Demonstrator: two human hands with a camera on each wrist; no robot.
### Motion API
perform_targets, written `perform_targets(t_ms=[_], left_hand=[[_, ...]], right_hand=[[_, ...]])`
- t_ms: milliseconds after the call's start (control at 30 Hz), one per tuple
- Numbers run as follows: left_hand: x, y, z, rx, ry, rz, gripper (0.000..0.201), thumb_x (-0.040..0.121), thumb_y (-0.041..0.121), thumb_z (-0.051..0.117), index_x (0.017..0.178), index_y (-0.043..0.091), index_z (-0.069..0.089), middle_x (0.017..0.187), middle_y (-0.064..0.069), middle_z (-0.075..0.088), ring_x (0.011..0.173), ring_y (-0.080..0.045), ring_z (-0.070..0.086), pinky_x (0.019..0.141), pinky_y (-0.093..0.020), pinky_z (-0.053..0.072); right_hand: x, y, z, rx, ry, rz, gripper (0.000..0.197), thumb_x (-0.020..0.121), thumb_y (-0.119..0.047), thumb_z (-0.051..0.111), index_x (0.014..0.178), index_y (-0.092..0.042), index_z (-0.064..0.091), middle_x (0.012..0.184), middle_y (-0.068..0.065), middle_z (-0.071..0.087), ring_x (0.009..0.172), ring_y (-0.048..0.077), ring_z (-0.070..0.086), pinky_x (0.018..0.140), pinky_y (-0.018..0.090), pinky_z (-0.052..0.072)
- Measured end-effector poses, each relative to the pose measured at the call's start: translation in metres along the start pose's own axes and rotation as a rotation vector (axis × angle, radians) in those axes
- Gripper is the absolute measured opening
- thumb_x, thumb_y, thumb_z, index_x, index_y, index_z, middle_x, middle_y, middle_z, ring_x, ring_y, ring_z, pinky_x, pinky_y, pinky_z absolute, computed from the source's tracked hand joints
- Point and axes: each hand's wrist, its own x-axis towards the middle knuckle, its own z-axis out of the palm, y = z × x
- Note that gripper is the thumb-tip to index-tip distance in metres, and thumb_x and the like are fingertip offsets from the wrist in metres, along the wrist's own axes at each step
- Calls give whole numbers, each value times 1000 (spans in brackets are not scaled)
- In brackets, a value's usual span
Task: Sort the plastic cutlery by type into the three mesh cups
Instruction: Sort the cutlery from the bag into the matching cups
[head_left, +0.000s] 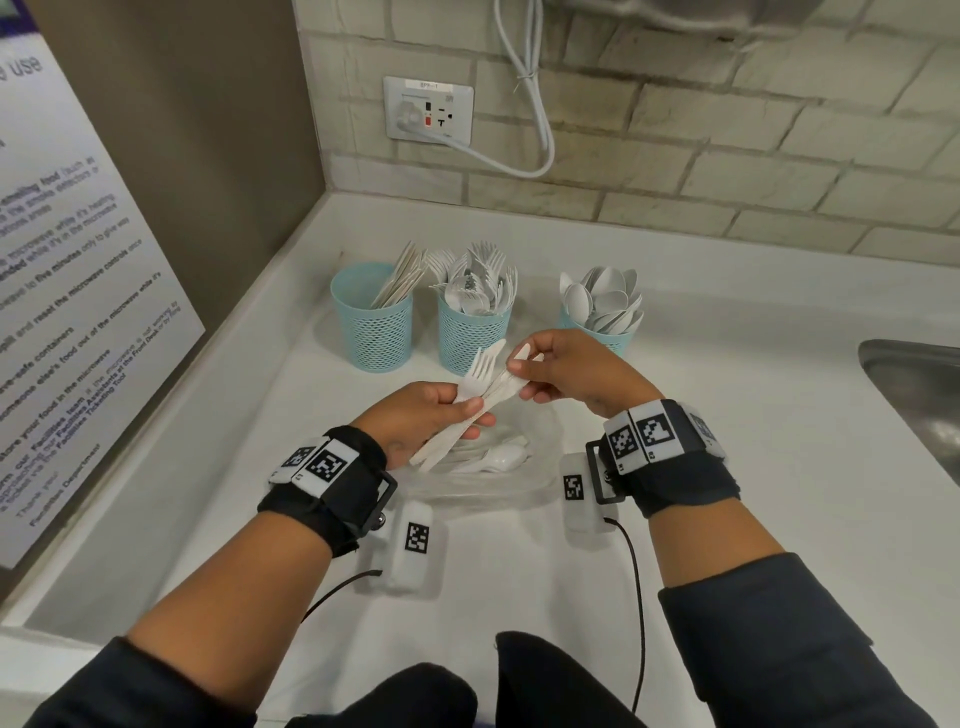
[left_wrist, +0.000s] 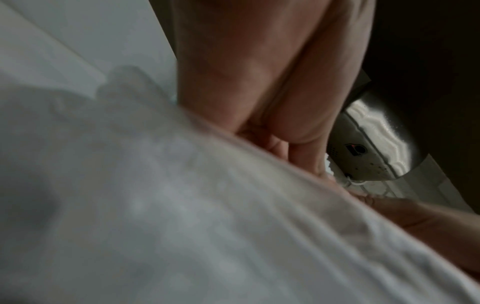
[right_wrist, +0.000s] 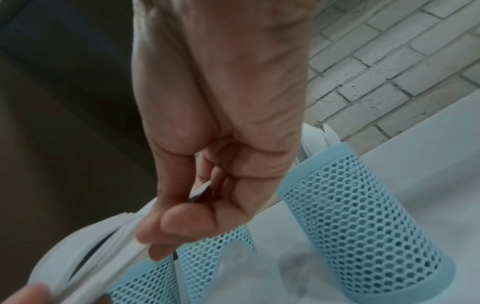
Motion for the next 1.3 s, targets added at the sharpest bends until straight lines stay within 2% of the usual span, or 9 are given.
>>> perform_targets(t_ms=[100, 267, 500, 600, 733, 833, 1000, 1133, 1300], left_hand=[[-1, 1, -1, -38, 0, -13, 23, 93, 15, 52, 114, 10, 60, 92, -1, 68, 66, -1, 65, 55, -10, 48], [2, -3, 0, -98, 8, 0, 18, 91, 7, 54, 107, 8, 62, 81, 1, 73, 65, -3, 68, 63, -13, 54], [1, -1, 2, -106, -11, -8, 25, 97, 26, 44, 106, 13, 62, 88, 0, 73, 72, -7, 69, 65, -16, 55], [0, 0, 3, -93, -29, -22, 31, 100, 28, 35, 110, 13, 59, 90, 0, 73, 73, -9, 69, 66, -20, 55], [-3, 2, 5, -150, -56, -32, 31, 101, 24, 32, 113, 10, 57, 89, -4, 72, 69, -11, 70, 63, -22, 56], [-4, 2, 7, -117, -59, -43, 33, 101, 26, 33, 117, 9, 57, 96, -7, 70, 69, -10, 70, 60, -21, 55], [0, 0, 9, -6, -24, -22, 32, 100, 33, 35, 108, 18, 62, 90, 0, 70, 69, -6, 68, 65, -22, 52], [1, 0, 10, 23, 11, 0, 29, 100, 32, 36, 98, 20, 63, 84, 0, 69, 70, -7, 66, 68, -24, 50], [0, -2, 5, -14, -3, -28, 30, 100, 29, 38, 106, 15, 63, 81, 0, 62, 70, -10, 60, 59, -19, 50]], right_hand=[[0, -1, 0, 35, 18, -3, 11, 88, -11, 62, 98, -6, 65, 70, 2, 63, 53, 6, 60, 55, 15, 51], [1, -2, 2, 109, 17, -12, 22, 84, -9, 67, 105, -6, 66, 72, 1, 63, 55, 4, 57, 57, 15, 50], [5, -1, 4, 89, 78, 19, 10, 85, -17, 66, 92, -12, 63, 75, -3, 62, 68, 7, 57, 62, 19, 48], [5, -2, 7, 139, 47, 46, 11, 87, -12, 63, 98, -8, 61, 78, 1, 65, 64, 7, 62, 58, 18, 52], [4, -3, 8, 158, 31, 23, 9, 84, -5, 66, 85, -13, 60, 79, 2, 67, 65, 9, 64, 56, 16, 54], [5, -3, 11, 194, 20, 18, 14, 81, -2, 68, 85, -13, 60, 79, 2, 69, 62, 8, 66, 54, 16, 53], [6, -4, 19, 228, 3, 14, 18, 80, -6, 70, 90, -11, 56, 73, 0, 71, 55, 8, 66, 48, 15, 49], [8, -6, 25, 237, 14, -3, 23, 86, -5, 64, 107, -7, 55, 84, 8, 67, 55, 5, 66, 46, 13, 47], [18, -11, 12, 255, 200, 10, 9, 88, -8, 61, 92, -15, 56, 111, 18, 65, 84, 18, 62, 54, 16, 51]])
